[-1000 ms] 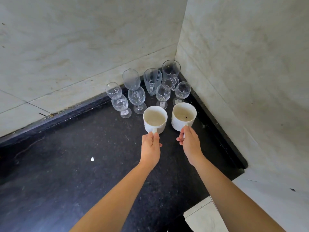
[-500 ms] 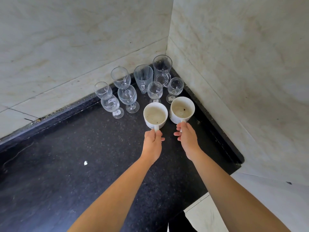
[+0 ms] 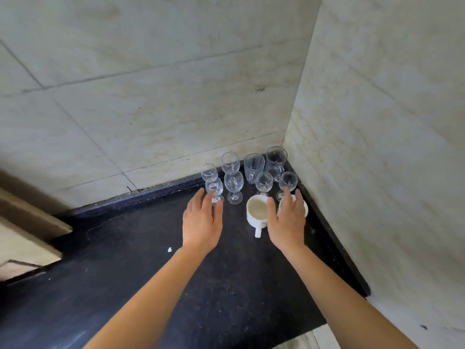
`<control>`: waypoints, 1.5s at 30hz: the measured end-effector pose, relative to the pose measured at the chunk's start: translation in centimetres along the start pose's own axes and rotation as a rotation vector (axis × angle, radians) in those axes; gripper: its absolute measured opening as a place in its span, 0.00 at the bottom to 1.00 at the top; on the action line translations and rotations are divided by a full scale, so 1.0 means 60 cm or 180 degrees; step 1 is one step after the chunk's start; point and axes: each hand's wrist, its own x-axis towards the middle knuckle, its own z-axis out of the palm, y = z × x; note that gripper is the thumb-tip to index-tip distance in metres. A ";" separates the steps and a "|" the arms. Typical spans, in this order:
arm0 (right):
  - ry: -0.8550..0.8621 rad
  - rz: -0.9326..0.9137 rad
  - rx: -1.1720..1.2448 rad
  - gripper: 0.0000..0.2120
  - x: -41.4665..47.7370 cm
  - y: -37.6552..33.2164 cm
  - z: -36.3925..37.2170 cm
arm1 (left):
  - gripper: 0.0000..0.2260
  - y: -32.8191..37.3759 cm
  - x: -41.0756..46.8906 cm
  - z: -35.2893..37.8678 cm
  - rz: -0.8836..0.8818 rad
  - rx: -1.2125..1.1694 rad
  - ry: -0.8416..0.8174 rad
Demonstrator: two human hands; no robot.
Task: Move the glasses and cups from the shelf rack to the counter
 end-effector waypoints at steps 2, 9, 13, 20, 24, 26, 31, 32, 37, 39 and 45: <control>0.0034 -0.0726 -0.0240 0.32 -0.006 -0.057 -0.016 | 0.22 -0.009 -0.020 -0.086 -0.0006 0.0271 0.0542; -0.0243 -0.2834 -0.0249 0.35 -0.120 -0.229 0.017 | 0.28 -0.084 -0.263 -0.300 -0.0663 0.1304 0.1908; -0.0717 -0.3850 -0.0039 0.36 -0.287 -0.298 0.080 | 0.32 -0.131 -0.481 -0.356 -0.1599 0.1800 0.1985; -0.1580 -0.5232 0.0607 0.39 -0.705 -0.403 0.121 | 0.38 -0.180 -0.910 -0.446 -0.3053 0.2132 0.2577; -0.1652 -0.6047 0.1027 0.41 -0.954 -0.431 0.133 | 0.39 -0.201 -1.154 -0.486 -0.3555 0.2298 0.3087; -0.1703 -0.6344 0.1251 0.42 -1.088 -0.441 0.140 | 0.40 -0.214 -1.277 -0.500 -0.3740 0.2467 0.3227; -0.1816 -0.6966 0.1694 0.42 -1.441 -0.450 0.132 | 0.40 -0.236 -1.582 -0.542 -0.4370 0.2742 0.3444; -0.1849 -0.7039 0.1783 0.42 -1.504 -0.447 0.125 | 0.40 -0.236 -1.635 -0.550 -0.4512 0.2796 0.3448; -0.2263 -0.7333 0.2073 0.42 -1.762 -0.418 0.087 | 0.38 -0.226 -1.850 -0.575 -0.5129 0.2831 0.3552; -0.2470 -0.7462 0.2149 0.43 -1.852 -0.403 0.080 | 0.38 -0.227 -1.920 -0.574 -0.5339 0.2884 0.3552; -0.3168 -0.7721 0.2306 0.42 -2.096 -0.344 0.092 | 0.37 -0.264 -2.106 -0.557 -0.6073 0.2633 0.3483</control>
